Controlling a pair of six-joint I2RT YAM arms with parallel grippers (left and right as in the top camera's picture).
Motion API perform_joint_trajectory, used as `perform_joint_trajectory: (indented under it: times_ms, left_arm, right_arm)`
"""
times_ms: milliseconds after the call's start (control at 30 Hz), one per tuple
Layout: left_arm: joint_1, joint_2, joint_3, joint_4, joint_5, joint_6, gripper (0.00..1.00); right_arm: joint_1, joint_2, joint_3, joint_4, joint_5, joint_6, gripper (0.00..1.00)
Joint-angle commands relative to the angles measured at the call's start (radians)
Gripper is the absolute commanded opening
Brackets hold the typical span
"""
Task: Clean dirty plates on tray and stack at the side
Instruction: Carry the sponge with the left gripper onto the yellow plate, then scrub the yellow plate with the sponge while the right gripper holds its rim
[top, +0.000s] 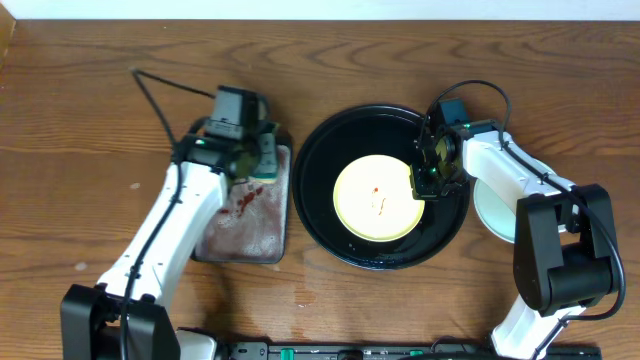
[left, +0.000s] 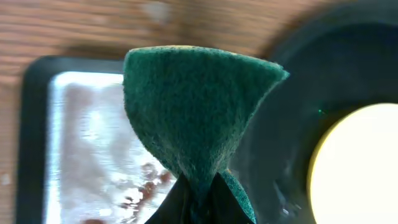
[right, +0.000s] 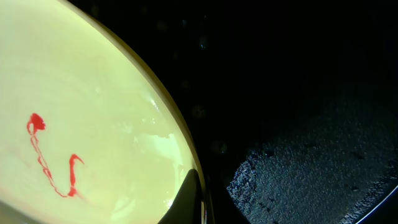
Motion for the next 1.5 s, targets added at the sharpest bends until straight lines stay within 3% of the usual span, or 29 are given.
perform_joint_trajectory:
  times_ms: [0, 100, 367, 733, 1167, 1267, 1400, 1467]
  left_arm:
    - [-0.082, 0.012, 0.013, 0.004, -0.005, 0.003, 0.07]
    - [-0.161, 0.05, 0.012, 0.049, 0.029, -0.003, 0.07]
    - [-0.319, 0.181, 0.012, 0.23, 0.158, -0.194, 0.07]
    - [-0.443, 0.303, 0.012, 0.37, 0.164, -0.565, 0.07]
    - [-0.494, 0.419, 0.012, 0.435, 0.03, -0.546, 0.07]
    - [-0.494, 0.438, 0.012, 0.393, -0.044, -0.463, 0.07]
    - [-0.486, 0.438, 0.012, 0.269, -0.248, -0.439, 0.07]
    - [-0.473, 0.438, 0.012, 0.245, -0.267, -0.401, 0.07]
  right_arm:
    - [0.01, -0.002, -0.011, 0.003, 0.009, -0.008, 0.01]
    - [0.01, -0.002, -0.011, 0.002, 0.009, -0.008, 0.01]
    - [0.01, -0.002, -0.011, -0.001, 0.009, -0.008, 0.01]
    - [0.01, -0.002, -0.011, -0.001, 0.009, -0.008, 0.01]
    - [0.01, -0.002, -0.011, -0.001, 0.009, -0.008, 0.01]
    - [0.01, -0.002, -0.011, -0.001, 0.009, -0.008, 0.01]
    - [0.01, -0.002, -0.011, -0.002, 0.009, -0.008, 0.01]
    - [0.01, -0.002, -0.011, -0.002, 0.008, -0.008, 0.01]
